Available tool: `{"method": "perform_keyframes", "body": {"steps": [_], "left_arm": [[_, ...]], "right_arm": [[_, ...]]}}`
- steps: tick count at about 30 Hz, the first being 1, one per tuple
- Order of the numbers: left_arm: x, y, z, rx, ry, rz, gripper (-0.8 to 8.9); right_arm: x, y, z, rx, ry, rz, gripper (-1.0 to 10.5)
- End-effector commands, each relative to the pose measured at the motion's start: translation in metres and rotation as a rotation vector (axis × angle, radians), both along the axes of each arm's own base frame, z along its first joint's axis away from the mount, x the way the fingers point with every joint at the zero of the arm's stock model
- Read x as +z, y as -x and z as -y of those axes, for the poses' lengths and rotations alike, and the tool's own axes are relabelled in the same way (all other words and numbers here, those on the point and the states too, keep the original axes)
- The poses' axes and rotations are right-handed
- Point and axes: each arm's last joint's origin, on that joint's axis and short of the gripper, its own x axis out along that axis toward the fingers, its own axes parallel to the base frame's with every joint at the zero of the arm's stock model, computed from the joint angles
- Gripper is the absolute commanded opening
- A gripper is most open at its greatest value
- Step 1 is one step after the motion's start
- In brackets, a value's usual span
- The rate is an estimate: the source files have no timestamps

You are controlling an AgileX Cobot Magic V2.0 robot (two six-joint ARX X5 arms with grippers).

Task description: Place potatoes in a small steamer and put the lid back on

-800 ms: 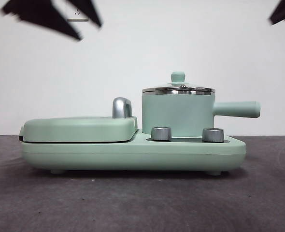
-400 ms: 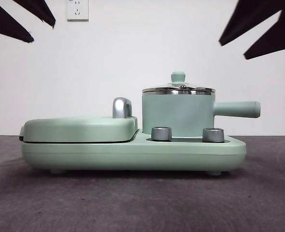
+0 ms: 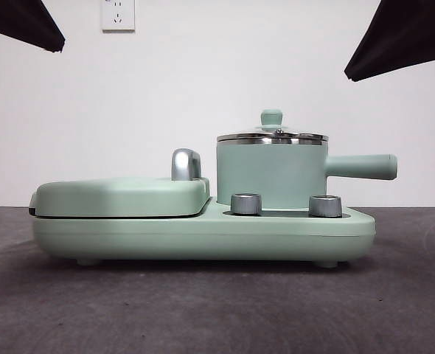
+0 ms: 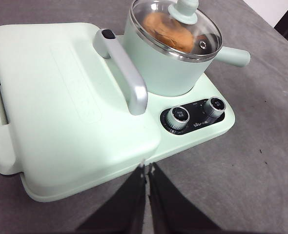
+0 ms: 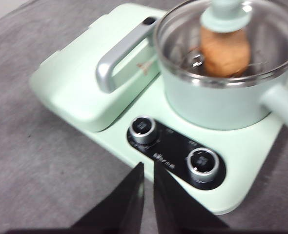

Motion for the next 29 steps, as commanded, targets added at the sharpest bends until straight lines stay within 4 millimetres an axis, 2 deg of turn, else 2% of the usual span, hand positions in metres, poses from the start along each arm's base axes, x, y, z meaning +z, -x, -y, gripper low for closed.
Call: {"method": "perform_keyframes", "body": {"steps": [1, 10, 13, 17, 23, 26, 29], "left_arm": [[0.003, 0.0, 0.002, -0.009, 0.012, 0.018, 0.05], [0.002, 0.001, 0.001, -0.018, -0.008, 0.021, 0.05], [-0.001, 0.006, -0.008, 0.002, -0.083, 0.148, 0.06], [-0.027, 0.022, -0.034, 0.208, -0.047, 0.326, 0.06], [-0.081, 0.035, -0.069, 0.537, -0.086, 0.393, 0.06], [-0.108, 0.036, -0.078, 0.619, -0.101, 0.375, 0.06], [-0.127, 0.036, -0.081, 0.619, -0.072, 0.351, 0.06]], "right_arm": [[0.006, -0.001, -0.002, 0.01, -0.018, 0.027, 0.2], [0.007, -0.001, -0.002, 0.01, -0.023, 0.037, 0.2], [0.007, -0.001, -0.002, 0.01, -0.023, 0.037, 0.2], [0.007, -0.002, -0.002, 0.01, -0.025, 0.04, 0.2], [0.008, -0.002, -0.002, 0.01, -0.026, 0.042, 0.2], [0.008, -0.002, -0.002, 0.01, -0.026, 0.042, 0.2], [0.008, -0.002, -0.002, 0.01, -0.026, 0.042, 0.2]]}}
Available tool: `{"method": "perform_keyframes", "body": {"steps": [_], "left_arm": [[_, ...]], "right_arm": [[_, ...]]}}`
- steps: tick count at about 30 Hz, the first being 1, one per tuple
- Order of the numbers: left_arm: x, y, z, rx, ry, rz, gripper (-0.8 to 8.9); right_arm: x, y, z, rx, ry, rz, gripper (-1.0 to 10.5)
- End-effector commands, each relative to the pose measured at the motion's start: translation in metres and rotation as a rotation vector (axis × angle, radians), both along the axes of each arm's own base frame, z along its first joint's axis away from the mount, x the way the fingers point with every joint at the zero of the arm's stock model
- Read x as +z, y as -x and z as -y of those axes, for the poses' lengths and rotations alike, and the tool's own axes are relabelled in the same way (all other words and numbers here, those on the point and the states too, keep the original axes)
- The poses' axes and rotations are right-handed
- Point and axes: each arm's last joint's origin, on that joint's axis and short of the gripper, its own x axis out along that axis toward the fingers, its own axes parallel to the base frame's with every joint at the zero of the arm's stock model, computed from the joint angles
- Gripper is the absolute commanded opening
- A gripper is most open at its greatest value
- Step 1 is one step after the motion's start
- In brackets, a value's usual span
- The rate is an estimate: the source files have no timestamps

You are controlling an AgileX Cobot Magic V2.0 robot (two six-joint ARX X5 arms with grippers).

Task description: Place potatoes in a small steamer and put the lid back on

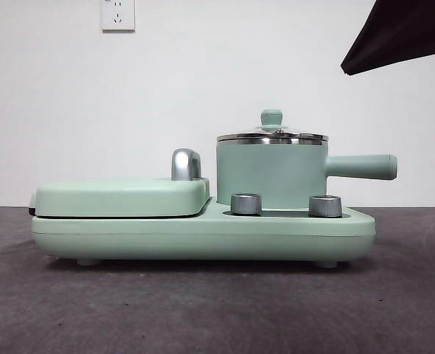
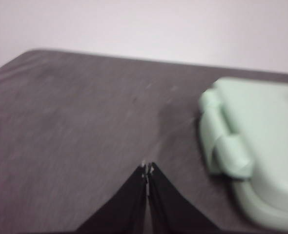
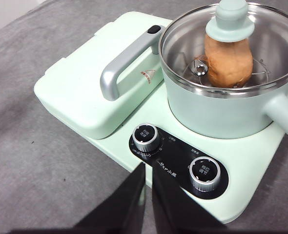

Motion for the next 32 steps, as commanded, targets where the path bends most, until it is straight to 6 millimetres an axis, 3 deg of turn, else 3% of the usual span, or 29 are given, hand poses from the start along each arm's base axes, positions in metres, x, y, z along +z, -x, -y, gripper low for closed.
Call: {"method": "perform_keyframes", "body": {"steps": [1, 6, 23, 28, 32], "left_arm": [[-0.011, 0.0, -0.001, -0.032, 0.033, 0.008, 0.06], [-0.029, -0.001, -0.001, -0.074, 0.041, -0.005, 0.06], [-0.028, -0.001, -0.001, -0.077, 0.041, -0.002, 0.06], [-0.028, -0.001, -0.001, -0.077, 0.041, -0.002, 0.06], [-0.028, -0.001, -0.001, -0.077, 0.041, -0.002, 0.06]], "right_arm": [[0.005, -0.001, -0.001, 0.004, -0.011, 0.018, 0.2], [0.005, -0.001, -0.001, 0.004, -0.011, 0.018, 0.2], [0.005, -0.001, -0.001, 0.004, -0.012, 0.019, 0.2], [0.003, 0.007, 0.009, 0.036, 0.103, 0.216, 0.2], [-0.019, 0.03, 0.033, -0.062, 0.089, 0.397, 0.2]]}}
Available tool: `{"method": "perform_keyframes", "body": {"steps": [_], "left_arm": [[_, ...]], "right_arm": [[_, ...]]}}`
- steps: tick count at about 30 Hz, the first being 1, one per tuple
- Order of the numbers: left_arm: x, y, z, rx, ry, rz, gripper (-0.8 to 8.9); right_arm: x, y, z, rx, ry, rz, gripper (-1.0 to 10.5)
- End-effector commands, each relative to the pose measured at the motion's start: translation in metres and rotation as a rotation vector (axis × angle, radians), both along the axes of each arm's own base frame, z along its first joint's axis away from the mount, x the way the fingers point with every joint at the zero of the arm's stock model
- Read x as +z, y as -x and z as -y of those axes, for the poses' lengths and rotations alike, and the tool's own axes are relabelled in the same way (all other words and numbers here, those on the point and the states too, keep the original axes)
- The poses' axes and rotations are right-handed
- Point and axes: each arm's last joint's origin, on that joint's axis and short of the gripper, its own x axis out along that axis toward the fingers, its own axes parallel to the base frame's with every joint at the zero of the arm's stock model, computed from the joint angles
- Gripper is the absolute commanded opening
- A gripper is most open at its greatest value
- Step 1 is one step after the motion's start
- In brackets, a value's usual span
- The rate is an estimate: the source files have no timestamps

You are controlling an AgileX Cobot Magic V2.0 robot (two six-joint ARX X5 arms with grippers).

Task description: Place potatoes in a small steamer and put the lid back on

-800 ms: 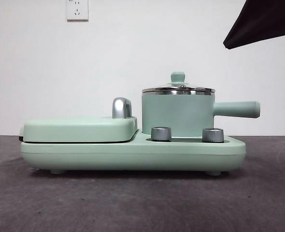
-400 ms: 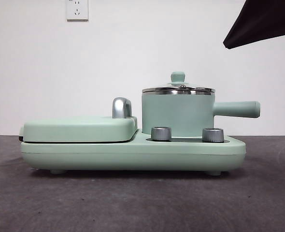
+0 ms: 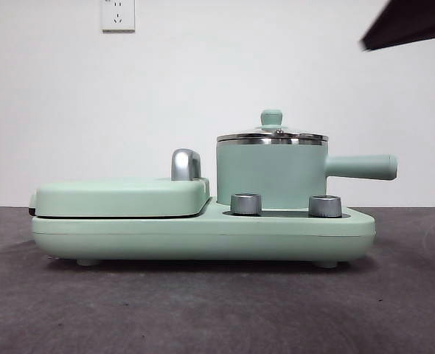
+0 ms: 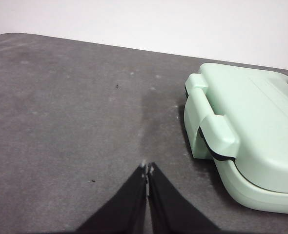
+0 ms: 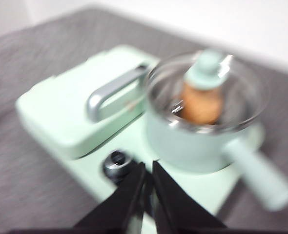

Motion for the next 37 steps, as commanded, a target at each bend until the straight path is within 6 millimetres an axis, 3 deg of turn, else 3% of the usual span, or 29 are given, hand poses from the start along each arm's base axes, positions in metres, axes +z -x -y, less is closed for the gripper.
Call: {"method": "perform_keyframes", "body": {"steps": [1, 6, 13, 37], "left_arm": [[-0.007, -0.001, 0.0, -0.002, 0.0, -0.019, 0.06], [-0.007, -0.001, 0.0, -0.002, -0.001, -0.019, 0.06], [-0.007, -0.001, 0.0, -0.002, 0.0, -0.019, 0.06], [-0.006, -0.001, 0.0, -0.002, 0.0, -0.018, 0.06]], "right_arm": [[-0.024, 0.018, 0.019, -0.093, 0.031, 0.125, 0.2], [-0.072, 0.039, 0.045, -0.36, 0.039, 0.19, 0.2], [-0.113, 0.044, 0.056, -0.462, -0.011, 0.244, 0.2], [-0.113, 0.046, 0.058, -0.482, -0.013, 0.254, 0.2]]}}
